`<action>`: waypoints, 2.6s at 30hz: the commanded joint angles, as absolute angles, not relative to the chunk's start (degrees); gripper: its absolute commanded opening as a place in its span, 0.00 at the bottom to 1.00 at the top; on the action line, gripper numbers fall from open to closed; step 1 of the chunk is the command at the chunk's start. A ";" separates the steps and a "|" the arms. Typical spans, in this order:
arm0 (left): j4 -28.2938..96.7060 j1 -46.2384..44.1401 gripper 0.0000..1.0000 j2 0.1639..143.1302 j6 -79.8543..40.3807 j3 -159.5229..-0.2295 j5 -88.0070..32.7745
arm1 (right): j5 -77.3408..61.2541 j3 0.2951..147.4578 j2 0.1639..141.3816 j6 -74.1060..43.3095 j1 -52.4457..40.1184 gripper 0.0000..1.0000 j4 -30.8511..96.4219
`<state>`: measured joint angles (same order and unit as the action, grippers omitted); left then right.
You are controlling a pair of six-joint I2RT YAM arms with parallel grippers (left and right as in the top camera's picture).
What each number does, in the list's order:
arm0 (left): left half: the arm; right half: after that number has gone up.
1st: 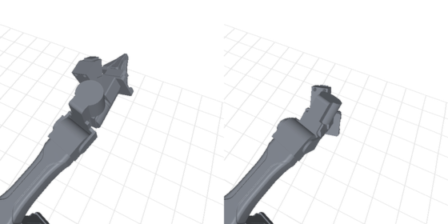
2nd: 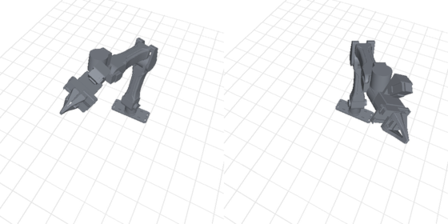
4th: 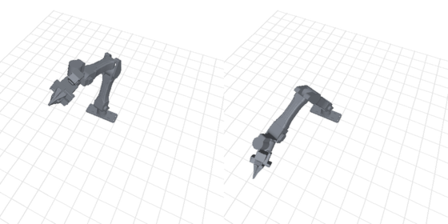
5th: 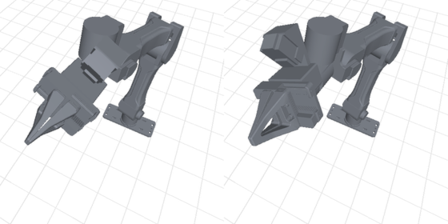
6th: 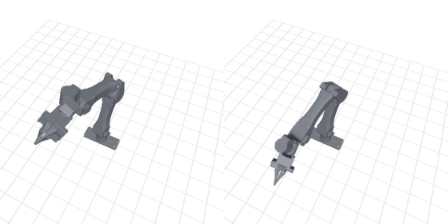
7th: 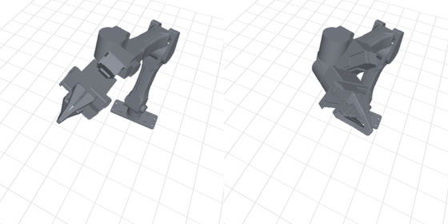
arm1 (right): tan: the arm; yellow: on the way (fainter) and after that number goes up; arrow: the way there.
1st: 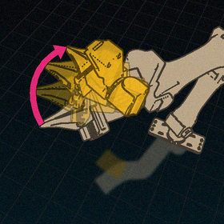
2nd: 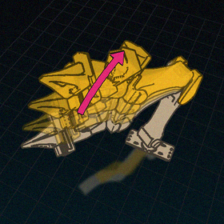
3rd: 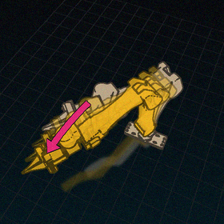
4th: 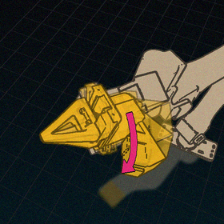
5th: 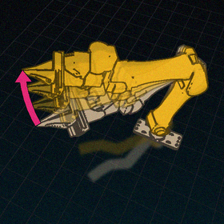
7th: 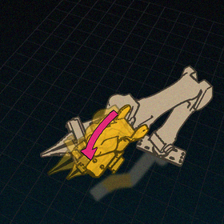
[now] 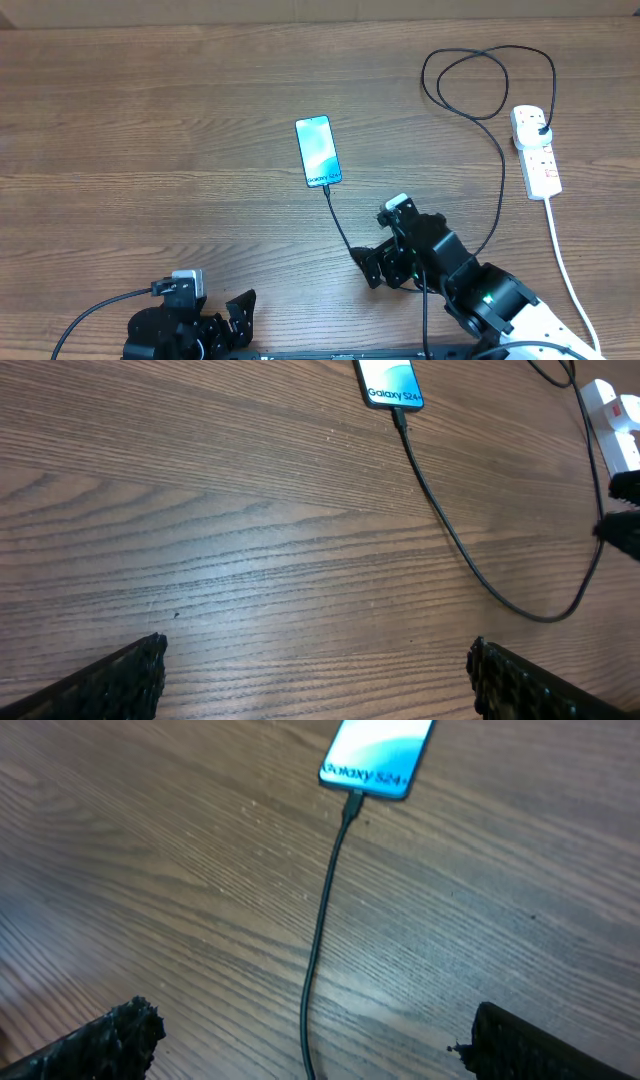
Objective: Plug charger to phone and switch on socket
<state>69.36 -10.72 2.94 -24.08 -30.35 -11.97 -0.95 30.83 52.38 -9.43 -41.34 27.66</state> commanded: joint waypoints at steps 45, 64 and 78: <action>3.62 -2.26 1.00 0.16 -3.86 -0.27 -9.50 | 1.67 30.59 56.03 -10.02 -41.50 1.00 27.35; 3.60 -2.26 0.99 0.27 -3.84 -0.27 -8.82 | 1.67 30.59 56.03 -10.02 -41.50 1.00 27.35; 3.60 -2.26 1.00 0.27 -3.84 -0.27 -8.82 | 8.49 29.47 37.23 -8.51 -41.04 1.00 29.39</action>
<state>3.46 -2.57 0.75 -4.05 -0.47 -8.93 3.42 30.57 42.50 -8.99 -41.32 29.63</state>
